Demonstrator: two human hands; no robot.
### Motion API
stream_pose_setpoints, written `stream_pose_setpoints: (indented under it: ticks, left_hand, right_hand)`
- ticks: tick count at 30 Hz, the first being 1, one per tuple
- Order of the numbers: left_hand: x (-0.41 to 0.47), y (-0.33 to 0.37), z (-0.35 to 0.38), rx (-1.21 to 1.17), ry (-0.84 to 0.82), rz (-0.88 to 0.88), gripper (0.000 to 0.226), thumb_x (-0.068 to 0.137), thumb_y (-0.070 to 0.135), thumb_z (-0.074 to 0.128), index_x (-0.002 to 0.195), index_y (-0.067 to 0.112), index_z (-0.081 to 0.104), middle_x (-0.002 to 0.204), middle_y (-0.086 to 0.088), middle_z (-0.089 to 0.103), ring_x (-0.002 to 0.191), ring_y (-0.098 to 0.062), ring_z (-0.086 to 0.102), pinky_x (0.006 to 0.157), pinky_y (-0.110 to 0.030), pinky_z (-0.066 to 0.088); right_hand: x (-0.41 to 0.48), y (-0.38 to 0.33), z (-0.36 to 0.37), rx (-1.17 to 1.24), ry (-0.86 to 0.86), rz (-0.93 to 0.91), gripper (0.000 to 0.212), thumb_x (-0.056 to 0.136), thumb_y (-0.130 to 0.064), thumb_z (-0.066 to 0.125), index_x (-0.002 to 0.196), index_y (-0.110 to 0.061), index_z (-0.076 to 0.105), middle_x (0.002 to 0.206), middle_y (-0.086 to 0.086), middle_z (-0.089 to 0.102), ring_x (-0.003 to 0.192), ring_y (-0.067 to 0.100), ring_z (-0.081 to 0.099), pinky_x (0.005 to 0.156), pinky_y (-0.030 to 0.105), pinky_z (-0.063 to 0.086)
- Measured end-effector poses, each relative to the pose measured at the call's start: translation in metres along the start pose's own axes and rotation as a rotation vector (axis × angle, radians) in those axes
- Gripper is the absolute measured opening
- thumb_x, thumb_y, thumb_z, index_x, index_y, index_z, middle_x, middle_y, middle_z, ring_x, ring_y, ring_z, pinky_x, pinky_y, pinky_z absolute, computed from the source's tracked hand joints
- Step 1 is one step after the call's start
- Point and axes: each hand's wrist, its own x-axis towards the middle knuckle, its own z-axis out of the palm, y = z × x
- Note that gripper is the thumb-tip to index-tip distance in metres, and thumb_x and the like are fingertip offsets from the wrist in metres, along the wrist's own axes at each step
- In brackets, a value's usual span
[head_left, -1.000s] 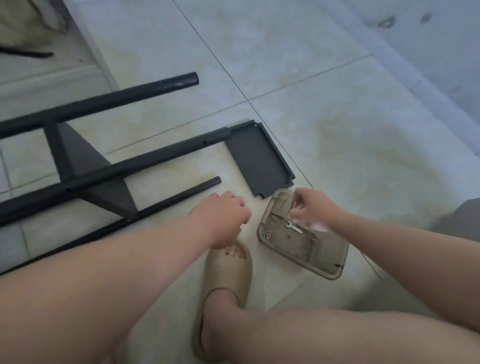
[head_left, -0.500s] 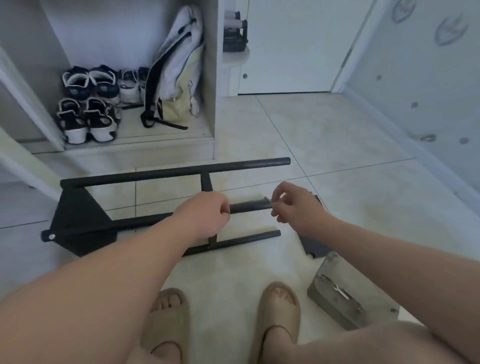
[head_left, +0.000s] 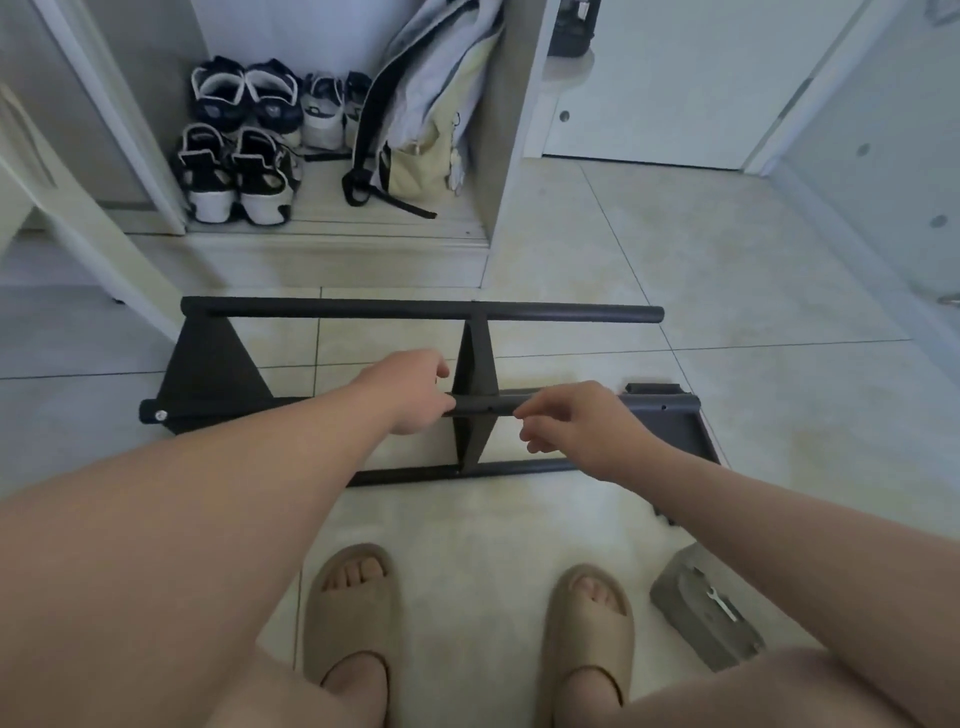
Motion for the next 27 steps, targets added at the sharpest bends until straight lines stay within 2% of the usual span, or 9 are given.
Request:
stream_pose_setpoints:
  ticks: [2,4,7,9,12,16,20,25,27]
  left_hand:
    - [0.011,0.002,0.000,-0.106,-0.009,-0.016,0.041,0.098,0.041,0.057,0.132,0.019,0.060,0.129,-0.002,0.063,0.119,-0.025,0.057,0.100,-0.036,0.045]
    - [0.022,0.004,-0.001,-0.254,-0.016,-0.056,0.038,0.098,0.047,0.053,0.112,0.016,0.070,0.107,-0.003,0.069,0.104,-0.026,0.062,0.087,-0.033,0.046]
    - [0.039,0.007,0.002,-0.377,-0.068,-0.092,0.053,0.097,0.053,0.050,0.109,0.006,0.071,0.110,-0.008,0.072,0.103,-0.029,0.066,0.100,-0.039,0.047]
    - [0.048,0.009,0.006,-0.379,-0.107,-0.109,0.053,0.094,0.057,0.052,0.107,0.010,0.072,0.111,-0.007,0.072,0.104,-0.029,0.066,0.104,-0.044,0.046]
    - [0.055,0.009,0.009,-0.293,-0.159,-0.131,0.054,0.088,0.065,0.053,0.106,0.018,0.072,0.108,-0.003,0.072,0.104,-0.028,0.063,0.104,-0.045,0.044]
    - [0.060,0.009,0.012,-0.196,-0.303,-0.097,0.054,0.091,0.067,0.045,0.096,0.023,0.075,0.078,0.004,0.077,0.096,-0.019,0.067,0.101,-0.040,0.045]
    - [0.059,0.014,0.013,-0.136,-0.311,-0.083,0.052,0.093,0.066,0.043,0.097,0.023,0.073,0.076,0.005,0.077,0.091,-0.016,0.066,0.098,-0.036,0.046]
    - [0.058,0.014,0.013,-0.109,-0.309,-0.064,0.049,0.099,0.059,0.043,0.103,0.022,0.074,0.082,0.004,0.078,0.102,-0.017,0.067,0.103,-0.040,0.044]
    - [0.059,0.015,0.014,-0.111,-0.307,-0.066,0.048,0.100,0.056,0.044,0.105,0.019,0.074,0.084,0.002,0.078,0.104,-0.019,0.068,0.104,-0.041,0.045]
  right_hand:
    - [0.009,0.004,-0.001,0.019,0.012,-0.021,0.011,0.099,-0.011,0.059,0.100,-0.013,0.070,0.081,-0.001,0.077,0.077,0.010,0.074,0.067,0.029,0.061]
    - [0.016,0.007,0.001,0.049,0.014,-0.044,0.008,0.099,-0.007,0.058,0.096,-0.009,0.065,0.081,0.003,0.076,0.076,0.015,0.074,0.079,0.035,0.061]
    - [0.024,0.008,0.006,0.084,-0.004,-0.066,0.007,0.098,-0.003,0.058,0.092,-0.006,0.061,0.081,0.006,0.076,0.076,0.021,0.073,0.078,0.030,0.061]
    - [0.028,0.007,0.010,0.077,-0.025,-0.073,0.007,0.098,-0.003,0.058,0.091,-0.005,0.060,0.080,0.005,0.076,0.075,0.021,0.073,0.076,0.028,0.061]
    - [0.032,0.007,0.016,0.058,-0.041,-0.081,0.008,0.097,-0.003,0.058,0.090,-0.006,0.060,0.080,0.004,0.076,0.076,0.019,0.074,0.080,0.034,0.062]
    - [0.031,0.011,0.022,0.040,-0.045,-0.077,0.010,0.097,-0.005,0.059,0.088,-0.010,0.060,0.080,0.002,0.076,0.076,0.018,0.074,0.085,0.048,0.060]
    - [0.033,0.013,0.024,0.028,-0.045,-0.066,0.012,0.097,-0.005,0.059,0.087,-0.012,0.060,0.080,0.001,0.076,0.075,0.017,0.074,0.085,0.051,0.059]
    - [0.034,0.011,0.030,-0.058,-0.015,-0.083,0.017,0.098,-0.012,0.060,0.084,-0.021,0.059,0.079,-0.003,0.075,0.071,0.008,0.072,0.072,0.033,0.059]
    - [0.034,0.010,0.034,-0.100,-0.008,-0.094,0.017,0.098,-0.013,0.060,0.083,-0.022,0.058,0.078,-0.003,0.074,0.071,0.007,0.070,0.070,0.032,0.057]
